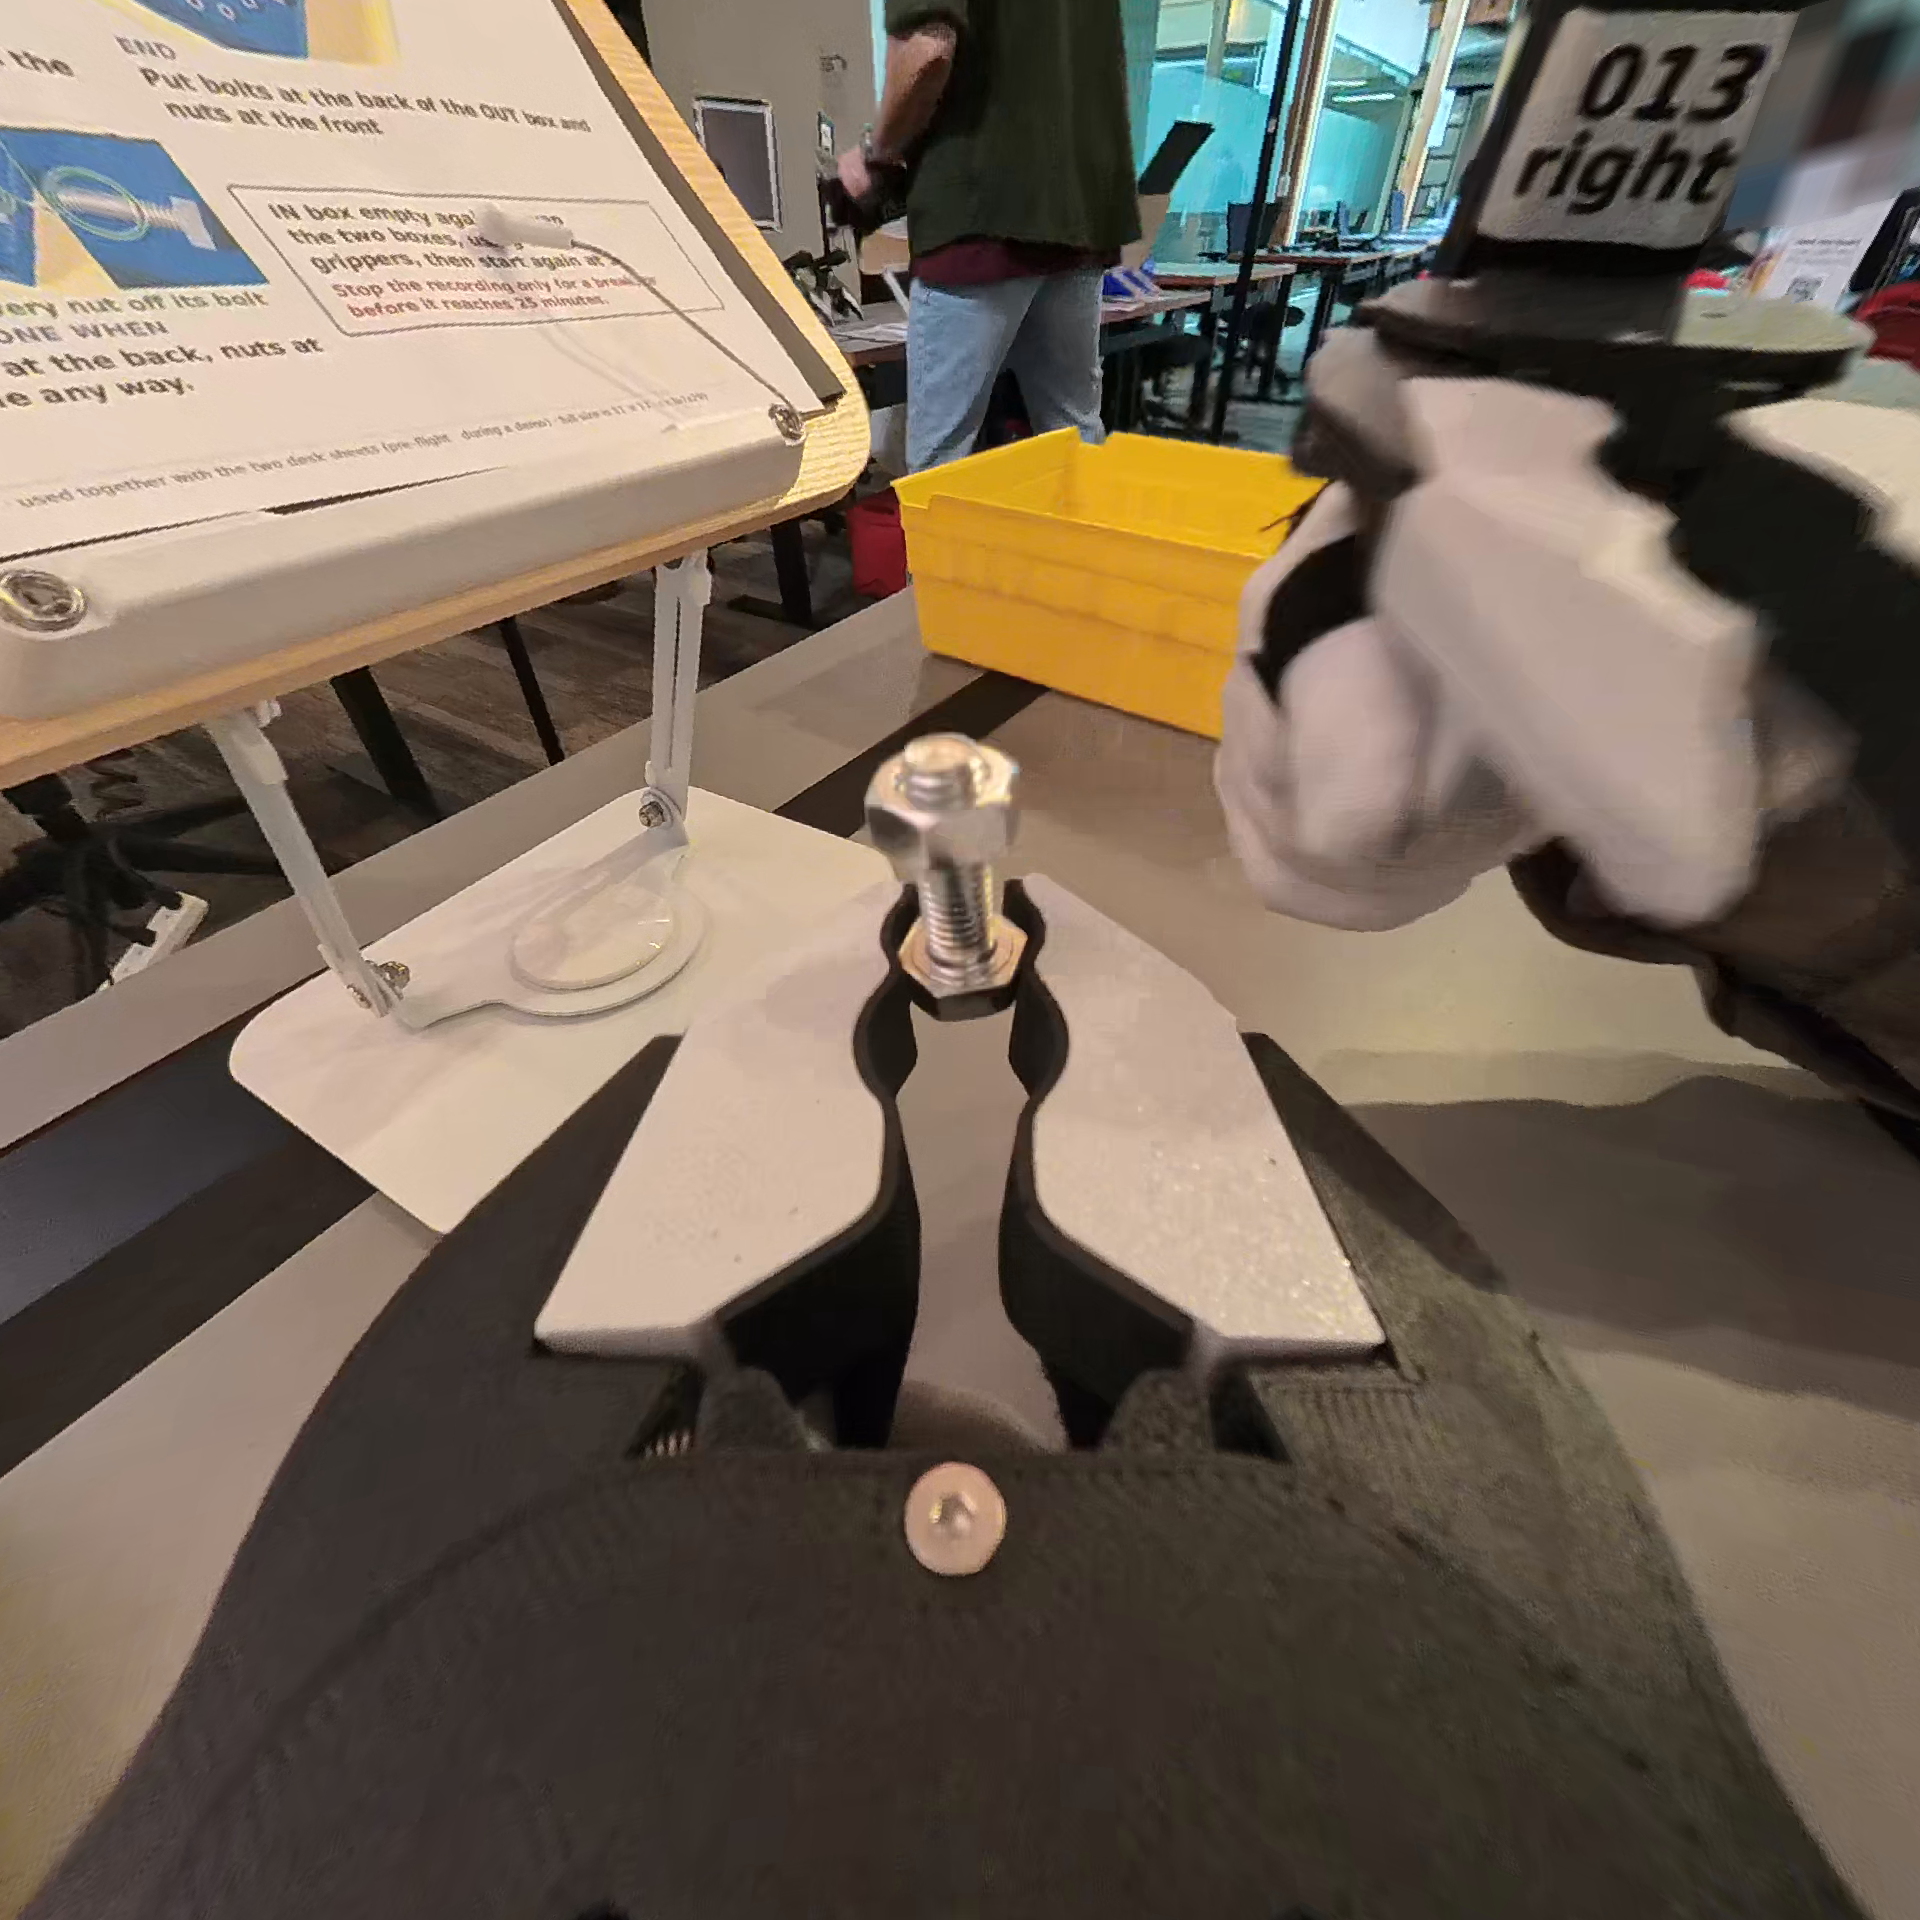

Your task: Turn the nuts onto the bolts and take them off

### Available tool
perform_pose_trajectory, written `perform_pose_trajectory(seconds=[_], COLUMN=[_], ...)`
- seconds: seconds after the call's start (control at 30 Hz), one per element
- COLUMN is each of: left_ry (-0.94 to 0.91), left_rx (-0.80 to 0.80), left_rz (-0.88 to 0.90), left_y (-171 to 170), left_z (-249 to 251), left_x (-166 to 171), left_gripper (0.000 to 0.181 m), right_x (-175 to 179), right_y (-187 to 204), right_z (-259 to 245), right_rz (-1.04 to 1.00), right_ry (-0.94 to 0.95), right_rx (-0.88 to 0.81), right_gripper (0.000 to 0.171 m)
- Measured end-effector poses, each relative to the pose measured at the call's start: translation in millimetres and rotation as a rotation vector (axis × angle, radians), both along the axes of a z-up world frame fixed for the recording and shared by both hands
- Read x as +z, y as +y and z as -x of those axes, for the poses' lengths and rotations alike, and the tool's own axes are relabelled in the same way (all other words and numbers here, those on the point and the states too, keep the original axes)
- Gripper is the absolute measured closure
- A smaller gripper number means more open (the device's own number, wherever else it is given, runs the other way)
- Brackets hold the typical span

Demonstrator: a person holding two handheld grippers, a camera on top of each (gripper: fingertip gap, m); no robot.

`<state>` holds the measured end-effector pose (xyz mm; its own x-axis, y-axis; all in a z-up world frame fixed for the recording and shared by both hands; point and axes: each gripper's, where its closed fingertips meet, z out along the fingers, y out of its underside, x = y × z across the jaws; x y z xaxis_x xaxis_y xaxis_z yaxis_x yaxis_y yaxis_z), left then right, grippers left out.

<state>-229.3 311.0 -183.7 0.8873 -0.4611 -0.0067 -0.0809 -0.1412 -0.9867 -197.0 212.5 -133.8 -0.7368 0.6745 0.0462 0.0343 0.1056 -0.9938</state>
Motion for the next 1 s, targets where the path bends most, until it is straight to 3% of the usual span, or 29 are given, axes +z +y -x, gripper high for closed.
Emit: perform_pose_trajectory(seconds=[0.1, 0.2, 0.23, 0.27, 0.3, 0.37, 0.43, 0.53, 0.6, 0.63, 0.67, 0.73, 0.83, 0.93, 1.0], left_ry=[-0.007, -0.005, 0.0, 0.002, 0.0, -0.003, -0.006, -0.006, -0.002, -0.004, -0.005, -0.006, -0.008, -0.004, 0.005], left_rx=[-0.007, -0.013, -0.012, -0.01, -0.012, 0.002, -0.004, -0.009, -0.01, -0.011, -0.012, -0.003, -0.009, -0.022, -0.033], left_rz=[-0.009, -0.008, -0.005, -0.003, -0.001, 0.002, -0.001, -0.004, 0.0, 0.0, 0.001, 0.004, -0.001, -0.001, 0.0], left_y=[-1.3, -1.2, -0.8, -0.4, -0.5, 0.6, -0.6, -0.9, -0.3, -0.1, -0.1, 0.5, -0.5, -1.0, -1.3], left_z=[0.0, -2.5, -3.0, -3.1, -3.3, -0.3, 0.2, -1.7, -2.8, -3.2, -3.2, -0.9, -1.3, -5.1, -8.5], left_x=[2.7, 2.2, 1.3, 0.7, 0.3, 0.2, 1.2, 1.8, 0.7, 0.6, 0.4, 0.0, 1.3, 1.2, 0.3], left_gripper=[0.166, 0.167, 0.166, 0.166, 0.166, 0.166, 0.167, 0.166, 0.167, 0.167, 0.167, 0.167, 0.166, 0.167, 0.167], right_x=[14.4, 5.7, 1.1, -1.7, -3.4, -5.2, -1.0, 5.7, -0.6, -3.7, -7.7, -6.3, 7.0, 4.6, -2.1], right_y=[13.0, 37.4, 37.3, 33.7, 26.3, 1.6, 8.3, 29.9, 34.3, 32.2, 26.6, 4.9, 18.5, 45.4, 52.1], right_z=[4.4, 25.5, 28.4, 28.6, 25.5, 4.8, 9.4, 24.9, 31.2, 31.8, 29.5, 8.2, 14.8, 32.2, 39.2], right_rz=[0.046, 0.004, -0.006, -0.01, -0.018, -0.038, -0.036, 0.004, -0.009, -0.009, -0.017, -0.035, -0.005, -0.013, -0.036], right_ry=[0.045, 0.026, 0.006, -0.005, -0.007, -0.011, 0.004, 0.027, -0.002, -0.018, -0.039, -0.026, 0.022, 0.022, 0.002], right_rx=[-0.07, -0.269, -0.277, -0.259, -0.215, -0.033, -0.081, -0.228, -0.271, -0.26, -0.223, -0.047, -0.137, -0.316, -0.367], right_gripper=[0.14, 0.084, 0.076, 0.076, 0.088, 0.155, 0.152, 0.092, 0.073, 0.071, 0.081, 0.152, 0.146, 0.101, 0.103])
